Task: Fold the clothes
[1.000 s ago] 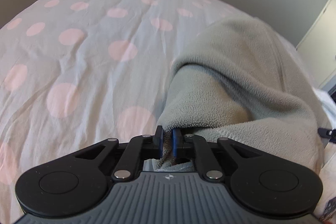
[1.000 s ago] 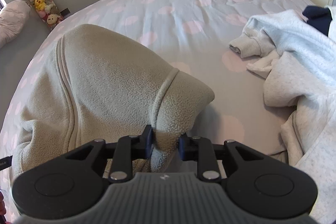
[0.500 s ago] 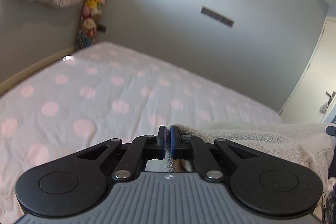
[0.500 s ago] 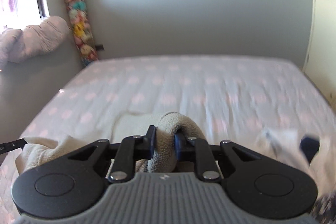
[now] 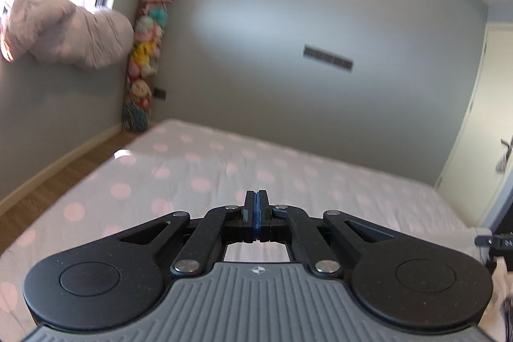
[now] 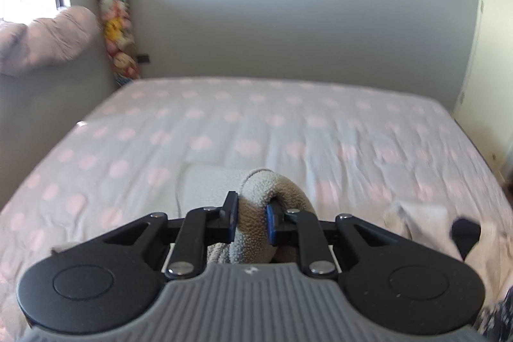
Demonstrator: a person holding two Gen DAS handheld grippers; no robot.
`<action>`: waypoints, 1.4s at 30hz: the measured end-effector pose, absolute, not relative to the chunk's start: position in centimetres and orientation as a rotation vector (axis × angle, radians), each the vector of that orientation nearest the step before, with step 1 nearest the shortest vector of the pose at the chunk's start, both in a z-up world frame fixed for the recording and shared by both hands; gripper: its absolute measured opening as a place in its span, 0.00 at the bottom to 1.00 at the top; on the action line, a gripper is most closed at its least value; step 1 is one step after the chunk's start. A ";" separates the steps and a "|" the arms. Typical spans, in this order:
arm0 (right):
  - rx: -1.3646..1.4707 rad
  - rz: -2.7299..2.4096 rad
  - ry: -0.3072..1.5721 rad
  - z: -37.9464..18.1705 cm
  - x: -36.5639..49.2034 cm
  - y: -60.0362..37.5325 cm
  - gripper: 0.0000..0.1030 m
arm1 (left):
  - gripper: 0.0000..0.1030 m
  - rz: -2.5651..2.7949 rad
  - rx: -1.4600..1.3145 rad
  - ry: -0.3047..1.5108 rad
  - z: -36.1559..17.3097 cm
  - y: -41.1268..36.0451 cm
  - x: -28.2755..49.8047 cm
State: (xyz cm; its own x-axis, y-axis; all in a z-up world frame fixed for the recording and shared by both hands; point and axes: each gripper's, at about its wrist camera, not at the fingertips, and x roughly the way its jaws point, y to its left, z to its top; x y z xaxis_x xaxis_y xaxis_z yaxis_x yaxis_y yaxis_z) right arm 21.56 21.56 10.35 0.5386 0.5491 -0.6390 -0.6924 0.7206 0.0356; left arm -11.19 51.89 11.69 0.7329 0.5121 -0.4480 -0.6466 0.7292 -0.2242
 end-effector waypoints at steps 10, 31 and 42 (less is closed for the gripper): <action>-0.234 0.651 0.846 3.6 25.3 18.9 0.49 | 0.08 0.444 -0.404 0.675 2.1 49.8 -6.7; -0.086 0.957 1.060 -6.6 20.4 14.1 0.84 | 0.48 0.505 -0.288 0.986 -8.8 43.9 -1.8; -0.079 1.047 0.891 -3.2 17.9 16.3 0.29 | 0.10 0.555 -0.297 0.940 -7.0 46.1 -2.0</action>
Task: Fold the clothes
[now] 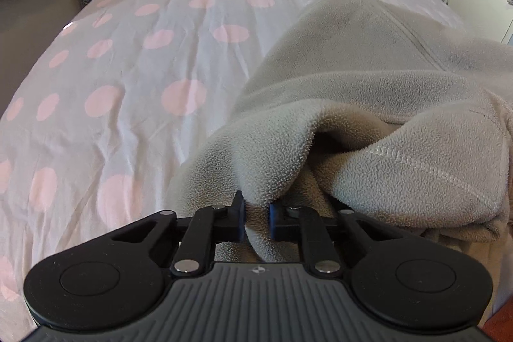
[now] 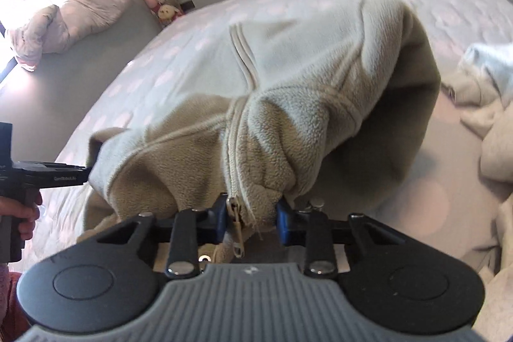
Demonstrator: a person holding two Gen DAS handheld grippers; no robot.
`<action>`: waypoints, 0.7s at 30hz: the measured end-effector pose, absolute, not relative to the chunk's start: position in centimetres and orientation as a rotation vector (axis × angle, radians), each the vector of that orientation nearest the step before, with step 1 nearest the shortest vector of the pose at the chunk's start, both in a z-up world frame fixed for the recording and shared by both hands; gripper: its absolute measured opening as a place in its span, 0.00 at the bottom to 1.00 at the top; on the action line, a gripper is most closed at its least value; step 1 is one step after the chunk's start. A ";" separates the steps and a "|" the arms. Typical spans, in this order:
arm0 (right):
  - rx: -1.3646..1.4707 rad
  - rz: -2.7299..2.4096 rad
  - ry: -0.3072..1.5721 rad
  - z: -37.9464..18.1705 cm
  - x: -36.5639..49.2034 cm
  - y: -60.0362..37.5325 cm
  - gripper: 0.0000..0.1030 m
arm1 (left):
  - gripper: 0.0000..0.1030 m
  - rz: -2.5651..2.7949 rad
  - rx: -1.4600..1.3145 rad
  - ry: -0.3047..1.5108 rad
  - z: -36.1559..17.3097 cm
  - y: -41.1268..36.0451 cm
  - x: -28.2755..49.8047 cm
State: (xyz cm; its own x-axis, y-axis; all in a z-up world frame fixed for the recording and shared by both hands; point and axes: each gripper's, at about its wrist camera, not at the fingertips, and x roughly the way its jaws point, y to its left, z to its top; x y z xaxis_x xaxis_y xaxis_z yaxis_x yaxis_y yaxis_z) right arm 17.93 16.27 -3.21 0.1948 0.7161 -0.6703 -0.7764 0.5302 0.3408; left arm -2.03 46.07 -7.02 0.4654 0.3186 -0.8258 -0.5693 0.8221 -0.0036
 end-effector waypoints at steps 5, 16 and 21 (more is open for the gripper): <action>-0.066 1.112 0.704 3.9 17.6 17.1 0.27 | 0.09 0.630 -0.217 0.835 -1.2 49.1 -3.1; -0.054 1.150 0.463 12.8 19.0 25.6 0.27 | 0.09 0.765 -0.064 0.723 6.6 55.5 -1.4; -0.113 1.140 0.578 9.5 20.9 31.4 0.28 | 0.16 0.772 -0.052 0.832 1.8 57.1 -1.0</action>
